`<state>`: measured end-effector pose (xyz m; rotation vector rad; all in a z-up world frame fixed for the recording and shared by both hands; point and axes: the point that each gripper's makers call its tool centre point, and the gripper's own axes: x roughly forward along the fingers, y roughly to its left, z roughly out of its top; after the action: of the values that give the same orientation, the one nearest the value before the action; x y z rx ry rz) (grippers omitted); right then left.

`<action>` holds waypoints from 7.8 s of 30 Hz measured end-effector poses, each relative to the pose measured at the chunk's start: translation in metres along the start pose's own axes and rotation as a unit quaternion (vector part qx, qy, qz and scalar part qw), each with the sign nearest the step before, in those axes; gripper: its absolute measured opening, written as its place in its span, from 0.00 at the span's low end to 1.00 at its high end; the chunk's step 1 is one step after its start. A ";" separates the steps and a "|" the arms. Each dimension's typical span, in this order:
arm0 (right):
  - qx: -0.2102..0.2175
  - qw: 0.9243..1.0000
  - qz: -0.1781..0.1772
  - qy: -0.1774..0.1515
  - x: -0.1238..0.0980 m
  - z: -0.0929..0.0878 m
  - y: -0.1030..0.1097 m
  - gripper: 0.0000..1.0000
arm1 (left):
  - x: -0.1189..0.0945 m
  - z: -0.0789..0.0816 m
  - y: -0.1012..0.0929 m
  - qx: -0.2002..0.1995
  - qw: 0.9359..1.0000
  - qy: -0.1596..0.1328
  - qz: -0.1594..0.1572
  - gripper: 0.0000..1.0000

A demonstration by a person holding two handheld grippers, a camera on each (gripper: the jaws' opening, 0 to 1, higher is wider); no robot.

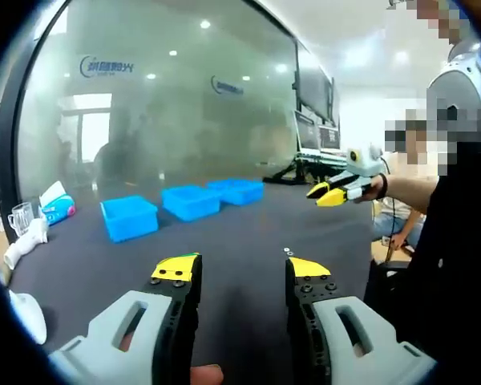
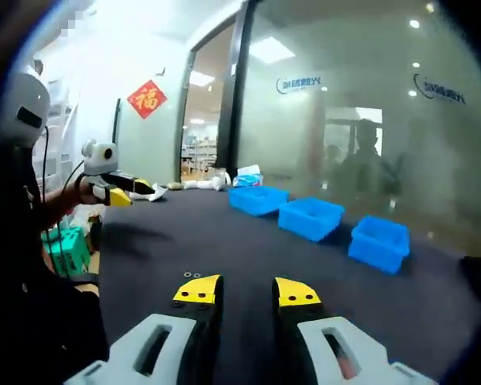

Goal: Sort the screws, nuts, and washers into the corresponding bins

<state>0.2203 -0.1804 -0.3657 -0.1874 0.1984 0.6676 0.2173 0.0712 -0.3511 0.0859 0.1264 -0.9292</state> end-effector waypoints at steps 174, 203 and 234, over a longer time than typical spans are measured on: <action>-0.036 0.995 -0.016 0.092 0.243 0.059 -0.120 0.27 | -0.017 0.002 0.014 -0.012 0.999 -0.018 0.032 0.40; -0.003 0.996 -0.043 -0.076 0.037 0.060 -0.028 0.32 | -0.007 0.011 0.003 -0.007 1.000 -0.023 0.018 0.40; -0.030 0.996 0.080 0.005 -0.003 0.009 0.037 0.31 | -0.009 0.012 0.002 -0.003 1.000 -0.019 0.016 0.40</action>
<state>0.1959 -0.1517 -0.3605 -0.2346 0.2039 0.8331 0.2145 0.0784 -0.3379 0.0650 0.0931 -0.8983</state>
